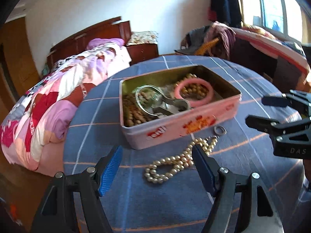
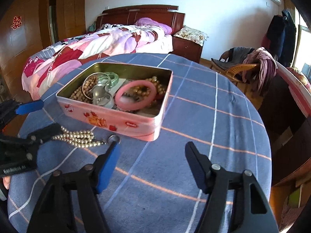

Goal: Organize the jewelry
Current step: 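Withdraw both grippers toward the pearl necklace and silver ring, then grasp the pearl necklace with the left gripper while the right grasps the silver ring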

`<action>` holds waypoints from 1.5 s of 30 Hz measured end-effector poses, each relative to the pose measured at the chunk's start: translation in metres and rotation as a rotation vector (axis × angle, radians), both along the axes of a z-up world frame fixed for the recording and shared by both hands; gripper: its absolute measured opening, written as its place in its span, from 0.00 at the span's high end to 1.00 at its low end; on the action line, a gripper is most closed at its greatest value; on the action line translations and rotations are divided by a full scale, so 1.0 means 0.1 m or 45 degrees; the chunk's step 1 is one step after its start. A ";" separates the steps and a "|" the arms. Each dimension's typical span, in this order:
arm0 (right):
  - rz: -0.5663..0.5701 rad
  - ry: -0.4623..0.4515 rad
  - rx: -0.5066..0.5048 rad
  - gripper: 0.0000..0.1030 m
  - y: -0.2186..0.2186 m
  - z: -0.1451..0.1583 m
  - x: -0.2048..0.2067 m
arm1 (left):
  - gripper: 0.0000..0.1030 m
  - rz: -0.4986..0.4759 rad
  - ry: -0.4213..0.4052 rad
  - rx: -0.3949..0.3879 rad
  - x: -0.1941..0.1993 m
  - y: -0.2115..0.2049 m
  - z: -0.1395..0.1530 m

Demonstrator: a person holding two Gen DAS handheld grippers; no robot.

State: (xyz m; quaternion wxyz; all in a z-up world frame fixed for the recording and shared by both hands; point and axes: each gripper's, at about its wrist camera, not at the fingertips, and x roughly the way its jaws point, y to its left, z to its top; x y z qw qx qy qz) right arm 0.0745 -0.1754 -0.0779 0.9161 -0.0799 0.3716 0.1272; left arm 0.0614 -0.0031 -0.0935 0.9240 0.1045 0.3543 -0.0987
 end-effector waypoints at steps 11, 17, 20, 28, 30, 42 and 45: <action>0.022 0.036 -0.005 0.32 0.03 -0.12 -0.04 | 0.88 -0.143 0.121 -0.043 0.05 -0.13 -0.18; 0.067 0.067 0.015 0.36 0.13 -0.14 -0.04 | 1.00 -0.115 0.106 -0.097 -0.03 0.00 -0.11; 0.099 0.092 0.012 0.40 0.20 -0.15 -0.02 | 1.00 -0.098 0.118 -0.114 -0.03 0.09 -0.11; 0.095 0.199 0.031 0.54 0.28 -0.25 0.20 | 0.73 -0.062 0.055 -0.175 0.01 0.14 -0.01; 0.086 0.207 0.026 0.55 0.28 -0.24 0.24 | 0.33 -0.023 0.031 -0.154 0.01 0.15 -0.03; 0.167 0.195 -0.043 0.79 0.36 -0.23 0.22 | 0.59 -0.152 0.133 -0.054 0.11 -0.12 -0.23; 0.174 0.196 -0.033 0.79 0.32 -0.23 0.19 | 0.69 -0.167 0.156 -0.099 0.12 -0.08 -0.25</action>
